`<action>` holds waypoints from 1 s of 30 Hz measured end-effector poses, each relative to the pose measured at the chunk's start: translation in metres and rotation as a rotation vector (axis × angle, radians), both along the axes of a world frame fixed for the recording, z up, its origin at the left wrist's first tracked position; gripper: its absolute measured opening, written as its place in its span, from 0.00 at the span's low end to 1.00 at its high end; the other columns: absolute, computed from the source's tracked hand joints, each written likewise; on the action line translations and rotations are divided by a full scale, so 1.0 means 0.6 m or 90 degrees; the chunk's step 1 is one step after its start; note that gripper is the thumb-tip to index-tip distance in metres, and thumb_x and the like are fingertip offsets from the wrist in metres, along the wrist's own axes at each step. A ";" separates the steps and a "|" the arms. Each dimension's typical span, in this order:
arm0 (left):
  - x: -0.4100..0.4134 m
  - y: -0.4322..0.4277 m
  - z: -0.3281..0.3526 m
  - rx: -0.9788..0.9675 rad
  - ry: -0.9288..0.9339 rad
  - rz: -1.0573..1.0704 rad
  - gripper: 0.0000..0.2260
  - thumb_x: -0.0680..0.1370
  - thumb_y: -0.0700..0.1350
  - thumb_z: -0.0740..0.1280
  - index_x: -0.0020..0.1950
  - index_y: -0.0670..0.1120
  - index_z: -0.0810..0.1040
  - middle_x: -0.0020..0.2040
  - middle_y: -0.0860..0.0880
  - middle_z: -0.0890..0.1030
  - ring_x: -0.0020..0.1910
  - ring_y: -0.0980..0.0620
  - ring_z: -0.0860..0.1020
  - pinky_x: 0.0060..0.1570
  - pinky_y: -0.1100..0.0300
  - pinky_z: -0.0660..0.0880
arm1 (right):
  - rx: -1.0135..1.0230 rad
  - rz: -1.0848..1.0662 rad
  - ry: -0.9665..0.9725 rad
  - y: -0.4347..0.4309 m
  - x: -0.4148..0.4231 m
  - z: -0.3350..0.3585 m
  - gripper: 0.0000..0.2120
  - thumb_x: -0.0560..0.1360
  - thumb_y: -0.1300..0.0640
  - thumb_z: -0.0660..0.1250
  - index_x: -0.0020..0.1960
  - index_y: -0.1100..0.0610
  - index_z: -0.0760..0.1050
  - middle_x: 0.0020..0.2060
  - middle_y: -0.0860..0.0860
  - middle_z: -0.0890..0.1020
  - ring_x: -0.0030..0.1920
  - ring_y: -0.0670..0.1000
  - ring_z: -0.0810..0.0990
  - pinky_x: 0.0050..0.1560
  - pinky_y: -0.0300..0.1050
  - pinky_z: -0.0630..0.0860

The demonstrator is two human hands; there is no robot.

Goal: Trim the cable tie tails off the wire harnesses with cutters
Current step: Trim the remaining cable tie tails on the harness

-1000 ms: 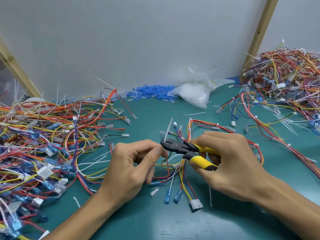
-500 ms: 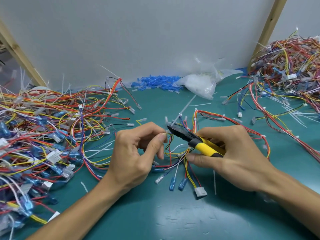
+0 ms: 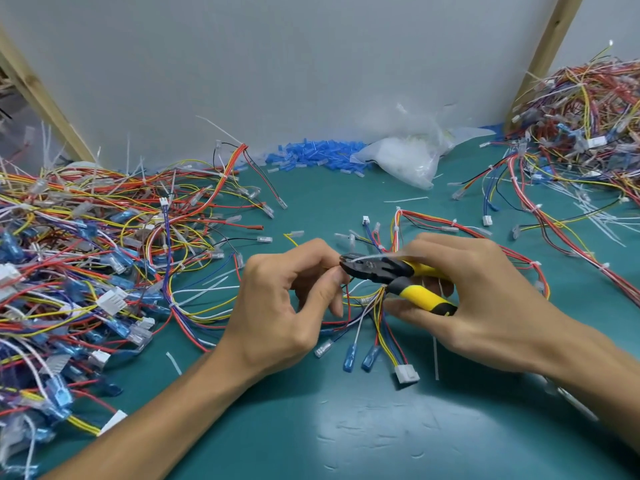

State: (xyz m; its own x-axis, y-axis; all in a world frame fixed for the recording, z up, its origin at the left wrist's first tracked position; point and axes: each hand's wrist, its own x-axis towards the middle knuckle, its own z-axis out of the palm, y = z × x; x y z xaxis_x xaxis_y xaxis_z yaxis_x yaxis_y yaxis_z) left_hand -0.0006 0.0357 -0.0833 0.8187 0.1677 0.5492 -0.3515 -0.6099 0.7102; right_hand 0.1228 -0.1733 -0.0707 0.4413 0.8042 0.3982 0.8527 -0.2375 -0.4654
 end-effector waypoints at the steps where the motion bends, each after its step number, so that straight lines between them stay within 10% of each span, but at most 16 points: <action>1: -0.001 -0.001 0.001 0.010 0.000 0.002 0.07 0.81 0.37 0.66 0.44 0.42 0.80 0.30 0.52 0.81 0.26 0.53 0.77 0.29 0.58 0.74 | -0.002 0.003 -0.001 0.000 -0.001 -0.001 0.14 0.76 0.42 0.71 0.47 0.52 0.76 0.39 0.44 0.74 0.39 0.52 0.74 0.38 0.54 0.72; 9: -0.003 -0.003 0.001 -0.039 0.050 -0.049 0.07 0.82 0.38 0.65 0.45 0.44 0.78 0.34 0.51 0.86 0.24 0.59 0.76 0.30 0.65 0.70 | -0.022 0.000 -0.077 0.000 -0.001 0.003 0.10 0.75 0.51 0.74 0.53 0.52 0.78 0.43 0.42 0.73 0.41 0.52 0.73 0.41 0.56 0.75; 21: 0.004 0.016 -0.008 -0.315 0.151 -0.232 0.11 0.80 0.47 0.64 0.48 0.39 0.79 0.36 0.39 0.85 0.26 0.31 0.75 0.25 0.59 0.68 | -0.003 0.015 -0.093 -0.006 0.006 0.009 0.12 0.72 0.51 0.63 0.47 0.56 0.81 0.36 0.47 0.73 0.36 0.55 0.69 0.34 0.51 0.70; 30: 0.006 0.013 0.000 -0.303 0.193 -0.241 0.12 0.83 0.45 0.63 0.44 0.40 0.78 0.23 0.45 0.76 0.17 0.40 0.62 0.20 0.68 0.58 | 0.026 -0.005 -0.081 -0.007 0.014 0.004 0.08 0.73 0.55 0.68 0.48 0.56 0.84 0.35 0.50 0.74 0.36 0.55 0.70 0.33 0.47 0.68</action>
State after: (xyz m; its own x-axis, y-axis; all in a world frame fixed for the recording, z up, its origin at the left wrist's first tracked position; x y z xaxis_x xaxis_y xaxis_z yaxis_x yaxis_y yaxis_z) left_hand 0.0032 0.0436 -0.0833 0.9747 0.0064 0.2236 -0.2224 -0.0814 0.9716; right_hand 0.1314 -0.1772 -0.0680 0.3915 0.7830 0.4834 0.9037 -0.2281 -0.3624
